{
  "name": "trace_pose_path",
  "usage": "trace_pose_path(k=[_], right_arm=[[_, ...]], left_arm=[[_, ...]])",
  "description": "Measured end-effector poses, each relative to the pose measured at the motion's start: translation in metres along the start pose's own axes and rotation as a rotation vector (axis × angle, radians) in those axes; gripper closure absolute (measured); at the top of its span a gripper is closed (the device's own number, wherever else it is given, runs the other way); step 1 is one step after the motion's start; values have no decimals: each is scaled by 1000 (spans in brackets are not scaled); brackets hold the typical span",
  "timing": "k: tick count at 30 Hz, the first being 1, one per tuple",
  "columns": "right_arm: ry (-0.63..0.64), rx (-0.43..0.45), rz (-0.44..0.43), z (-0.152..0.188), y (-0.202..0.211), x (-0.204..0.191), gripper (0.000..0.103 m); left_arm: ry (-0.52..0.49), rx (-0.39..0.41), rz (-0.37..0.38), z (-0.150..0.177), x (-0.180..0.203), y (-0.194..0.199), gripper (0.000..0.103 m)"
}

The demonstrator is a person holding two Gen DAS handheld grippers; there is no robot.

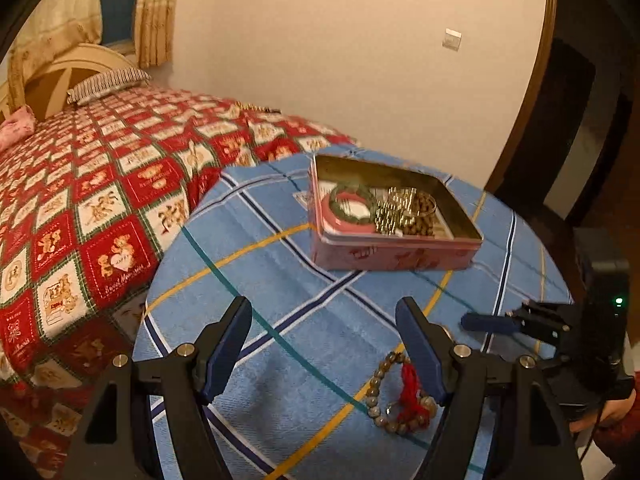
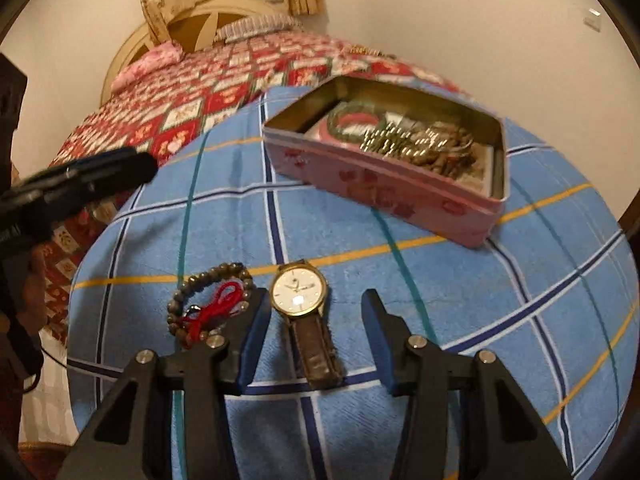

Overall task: Organize jewelry
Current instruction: 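Close the right tool on the gold watch strap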

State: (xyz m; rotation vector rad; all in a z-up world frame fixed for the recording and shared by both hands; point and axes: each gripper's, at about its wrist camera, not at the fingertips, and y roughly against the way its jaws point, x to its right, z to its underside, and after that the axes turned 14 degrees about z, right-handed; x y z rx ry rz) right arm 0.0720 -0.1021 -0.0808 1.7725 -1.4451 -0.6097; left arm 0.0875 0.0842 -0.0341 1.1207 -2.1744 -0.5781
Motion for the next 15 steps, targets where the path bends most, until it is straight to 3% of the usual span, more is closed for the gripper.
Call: trace_pose_path(k=[5, 9, 12, 15], right_arm=[[36, 1, 2, 6, -9, -7, 54], [101, 15, 19, 9, -7, -13, 55], [120, 18, 17, 8, -7, -13, 66], [128, 15, 19, 9, -6, -12, 67]], left_arm=[[-105, -15, -56, 16, 17, 7, 29], [-132, -48, -99, 32, 28, 10, 29], [-136, -62, -77, 39, 36, 16, 29], [-155, -98, -24, 44, 43, 16, 29]])
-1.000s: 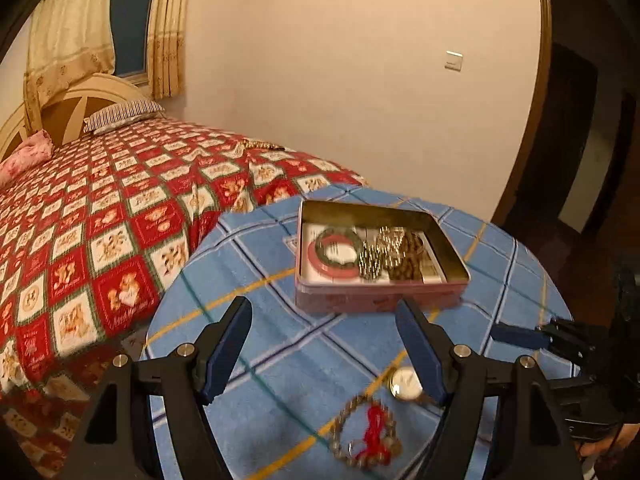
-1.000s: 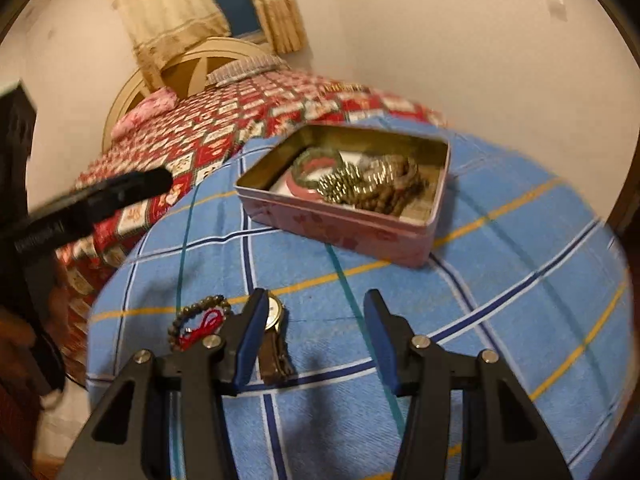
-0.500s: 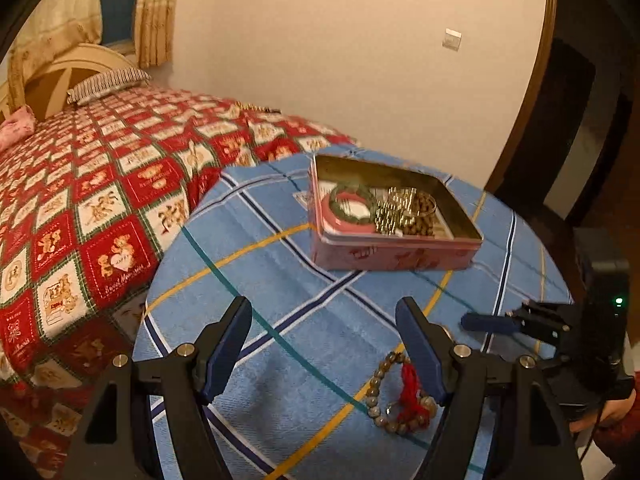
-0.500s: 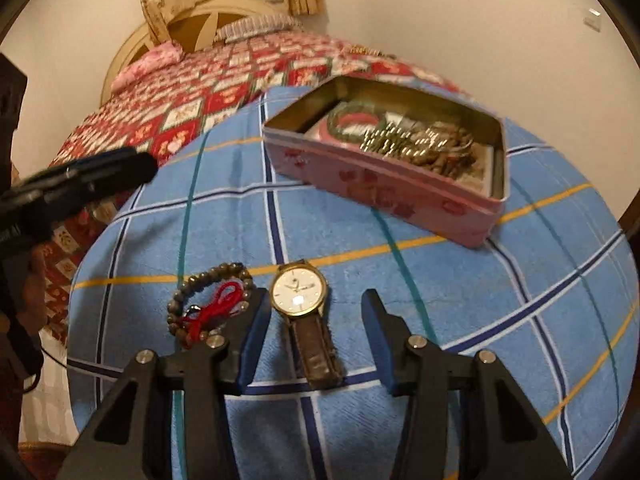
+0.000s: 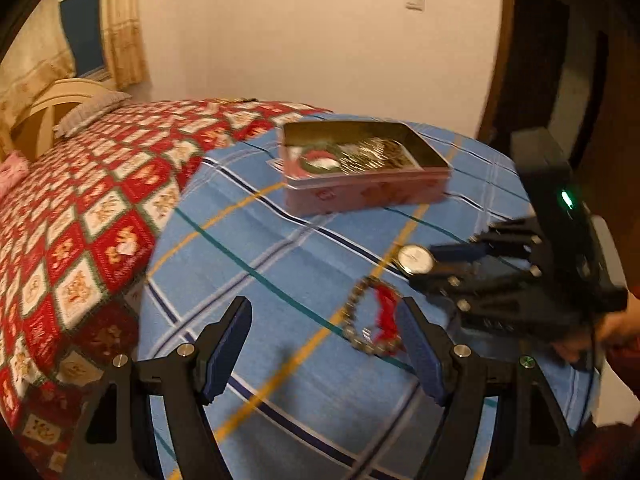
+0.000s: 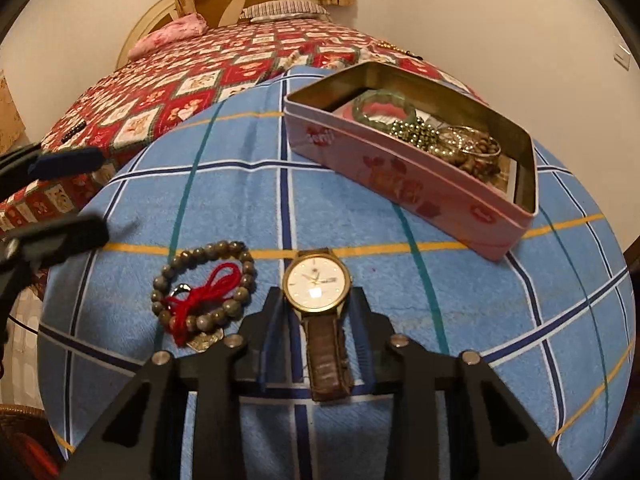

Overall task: Organize jewelry
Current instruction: 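Close the right tool on the gold watch strap, then lift the watch with the right tool while the left tool grasps the brown bead bracelet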

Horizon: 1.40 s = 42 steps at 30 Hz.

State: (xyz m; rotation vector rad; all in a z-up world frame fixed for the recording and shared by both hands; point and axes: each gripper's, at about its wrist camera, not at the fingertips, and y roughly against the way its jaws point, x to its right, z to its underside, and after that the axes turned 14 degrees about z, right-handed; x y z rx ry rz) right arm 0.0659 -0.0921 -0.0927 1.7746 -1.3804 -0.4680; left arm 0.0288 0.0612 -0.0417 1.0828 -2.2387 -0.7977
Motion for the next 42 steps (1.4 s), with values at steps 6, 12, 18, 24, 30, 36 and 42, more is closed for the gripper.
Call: trace_pose_path(k=[6, 12, 18, 24, 30, 36, 42], right_arm=[[-161, 14, -42, 5, 16, 22, 67], [-224, 31, -37, 12, 27, 34, 67], [-235, 33, 31, 19, 34, 45, 67], [-259, 48, 30, 22, 38, 52, 67], [-282, 39, 19, 25, 38, 55, 67], [-325, 43, 16, 26, 41, 62, 67], [-374, 59, 19, 30, 52, 68, 67]], left_arm=[[-38, -30, 141, 15, 14, -9, 29], [-41, -49, 198, 18, 16, -20, 29], [-60, -39, 228, 11, 21, -21, 45], [52, -39, 179, -13, -11, -43, 45], [-45, -158, 32, -11, -6, -78, 77], [-115, -183, 48, -13, 8, -81, 95], [-40, 30, 162, -33, 8, -38, 95]])
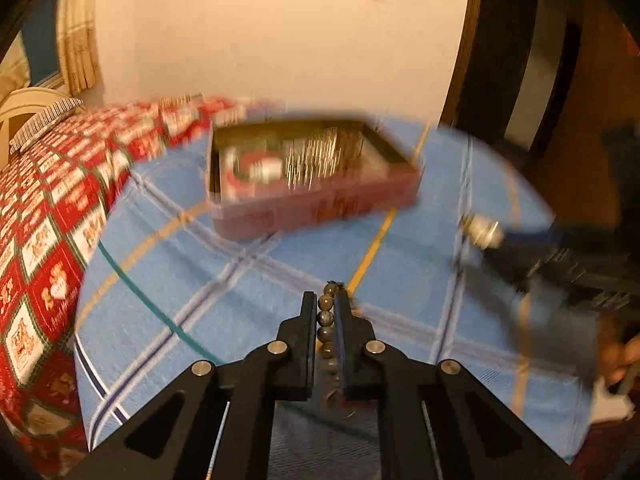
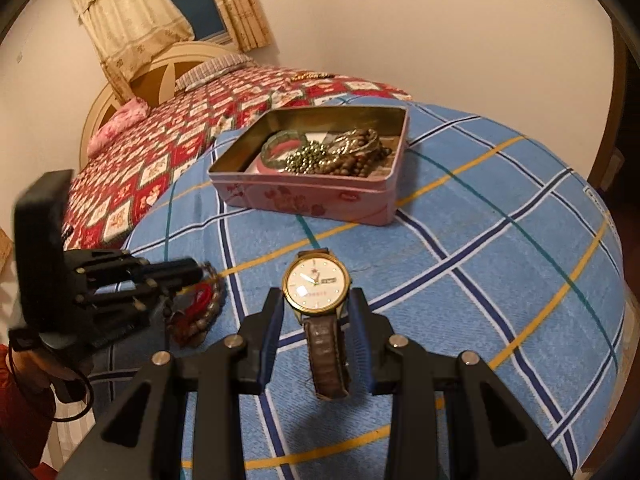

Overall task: Organize jewelry
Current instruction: 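Lift the watch with the right tool while the left tool grasps the brown bead bracelet, then carry the watch and bead bracelet into the tin and open both tools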

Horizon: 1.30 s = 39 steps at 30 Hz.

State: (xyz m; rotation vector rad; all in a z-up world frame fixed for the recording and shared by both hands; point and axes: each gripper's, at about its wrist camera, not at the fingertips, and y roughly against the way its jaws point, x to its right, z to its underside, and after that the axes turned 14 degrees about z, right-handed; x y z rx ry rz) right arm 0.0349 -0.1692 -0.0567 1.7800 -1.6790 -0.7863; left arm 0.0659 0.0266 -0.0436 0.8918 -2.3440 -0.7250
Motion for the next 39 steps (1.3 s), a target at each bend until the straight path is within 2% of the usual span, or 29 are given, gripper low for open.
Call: trace_pose_path(k=[3, 5, 9, 13, 16, 17, 18, 19, 20, 22, 23, 25, 27, 29, 30, 31, 32, 33, 34, 35, 39], right_arm=[[-30, 17, 1, -1, 7, 7, 67], [-59, 28, -11, -2, 11, 11, 67], [-99, 48, -21, -5, 15, 16, 67], [-112, 55, -30, -9, 18, 16, 67], [-101, 50, -22, -9, 16, 15, 67], [-104, 50, -26, -9, 15, 15, 67], [-109, 50, -35, -8, 15, 15, 67], [-104, 48, -32, -8, 14, 14, 67], [-86, 43, -10, -8, 12, 12, 67], [-61, 30, 27, -7, 7, 9, 67], [-74, 23, 10, -6, 5, 11, 67], [-93, 16, -9, -5, 3, 15, 67], [-67, 19, 31, -4, 1, 13, 67], [-79, 18, -14, -3, 1, 16, 67], [-86, 15, -27, -3, 1, 17, 67], [-73, 12, 2, -3, -1, 15, 67], [-59, 11, 24, -4, -3, 13, 67], [-60, 10, 11, -4, -4, 13, 67], [-80, -1, -30, -4, -6, 15, 67], [-92, -9, -44, -4, -7, 15, 67], [-81, 4, -18, -5, -7, 13, 67]], left_arm=[[17, 121, 52, -16, 5, 32, 95], [31, 168, 76, -24, 5, 45, 95], [54, 212, 131, -33, 6, 57, 95], [99, 238, 257, -33, 1, 61, 95], [137, 229, 325, -32, -1, 53, 95], [137, 211, 304, -33, -1, 48, 95], [84, 149, 212, -32, 5, 37, 95], [34, 98, 155, -30, 11, 27, 95], [36, 76, 173, -28, 11, 21, 95], [115, 99, 276, -23, 2, 16, 95], [128, 96, 259, -21, -1, 13, 95], [89, 37, 161, -18, 0, 3, 96], [142, 92, 264, -17, -5, 12, 96], [84, 62, 161, -18, -3, 9, 96], [94, 52, 165, -19, -6, 8, 96], [137, 87, 244, -21, -9, 14, 96], [148, 123, 282, -21, -10, 20, 96], [131, 123, 250, -21, -9, 22, 96], [95, 95, 184, -22, -7, 19, 96], [94, 74, 162, -21, -10, 15, 96], [103, 133, 176, -28, -14, 26, 96]])
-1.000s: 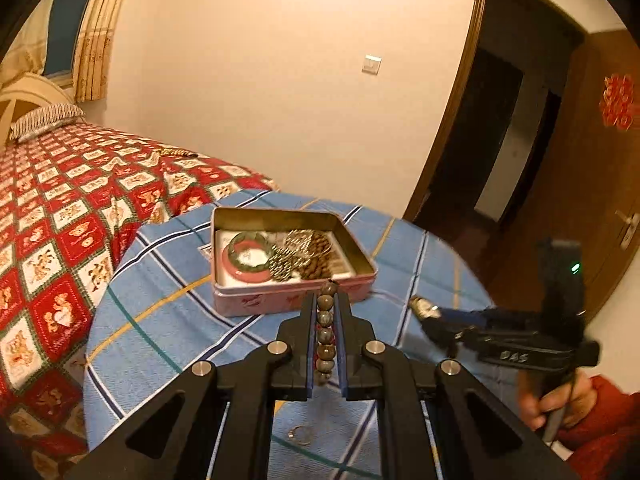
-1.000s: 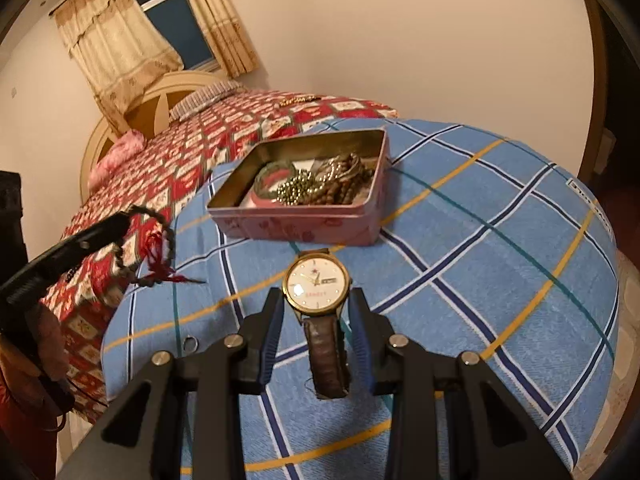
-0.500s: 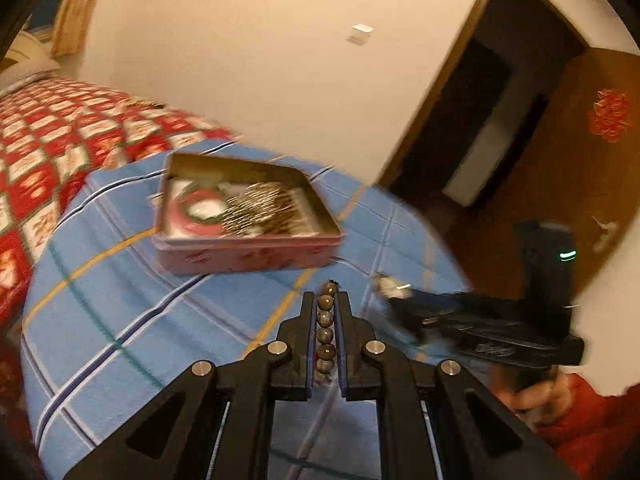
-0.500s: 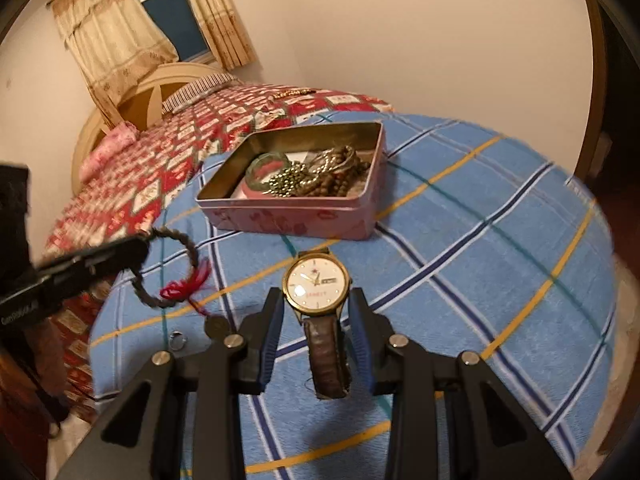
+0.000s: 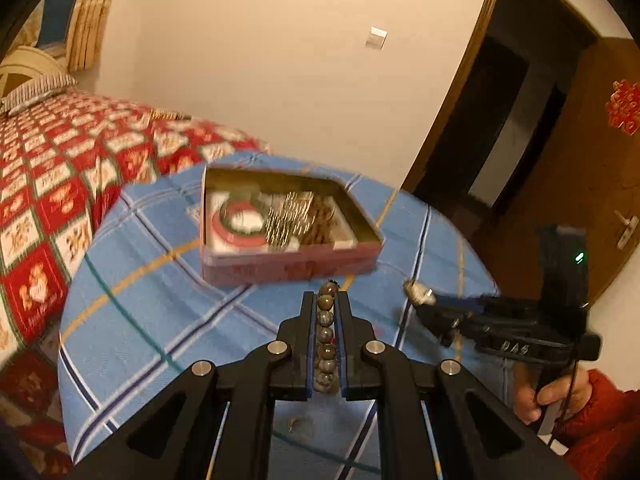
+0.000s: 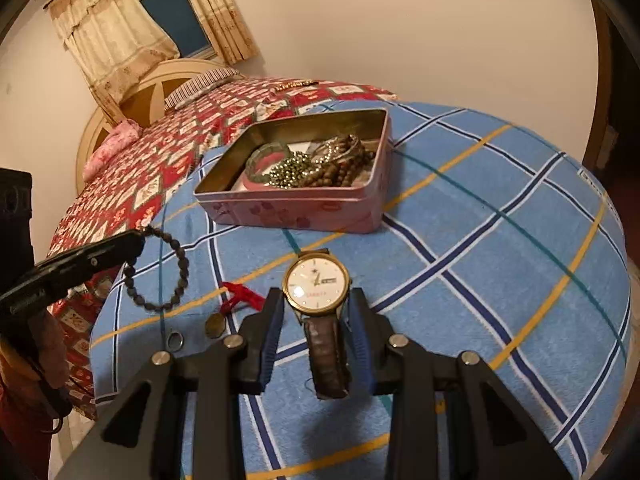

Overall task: Organize jewelry
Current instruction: 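Carry the watch and bead bracelet into the tin and open both tools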

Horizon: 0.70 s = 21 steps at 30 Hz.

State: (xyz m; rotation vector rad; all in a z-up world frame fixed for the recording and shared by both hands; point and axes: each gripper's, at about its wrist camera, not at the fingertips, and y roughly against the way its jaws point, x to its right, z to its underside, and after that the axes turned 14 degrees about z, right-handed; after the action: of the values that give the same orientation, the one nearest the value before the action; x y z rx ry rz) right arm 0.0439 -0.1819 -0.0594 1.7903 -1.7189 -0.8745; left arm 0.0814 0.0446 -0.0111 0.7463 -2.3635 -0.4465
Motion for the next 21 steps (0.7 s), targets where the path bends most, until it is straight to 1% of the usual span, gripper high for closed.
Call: trace_pose_path(k=[2, 5, 8, 10, 13, 15, 17, 19, 21], right_arm=[[-15, 3, -11, -3, 3, 2, 67], [-34, 21, -31, -13, 11, 3, 67], [-35, 73, -39, -32, 23, 2, 67], [-32, 123, -25, -50, 30, 0, 67], [-42, 175, -14, -79, 30, -2, 67], [-41, 213, -1, -99, 26, -6, 67], [-42, 230, 19, -115, 14, -9, 67], [-64, 209, 15, -127, -9, -12, 67], [-75, 180, 20, -132, -33, -15, 67]], left_arm=[[-5, 35, 23, -8, 3, 6, 96], [-44, 68, 22, -25, 9, 7, 95], [-71, 112, 24, -45, 12, 6, 95], [-80, 150, 20, -61, 11, 6, 95], [-93, 203, 32, -87, 7, 3, 95], [-93, 207, 20, -99, 0, -9, 95], [-70, 189, 7, -106, -13, -26, 95], [-49, 175, 8, -109, -26, -43, 95], [-42, 149, -25, -108, -38, -61, 95]])
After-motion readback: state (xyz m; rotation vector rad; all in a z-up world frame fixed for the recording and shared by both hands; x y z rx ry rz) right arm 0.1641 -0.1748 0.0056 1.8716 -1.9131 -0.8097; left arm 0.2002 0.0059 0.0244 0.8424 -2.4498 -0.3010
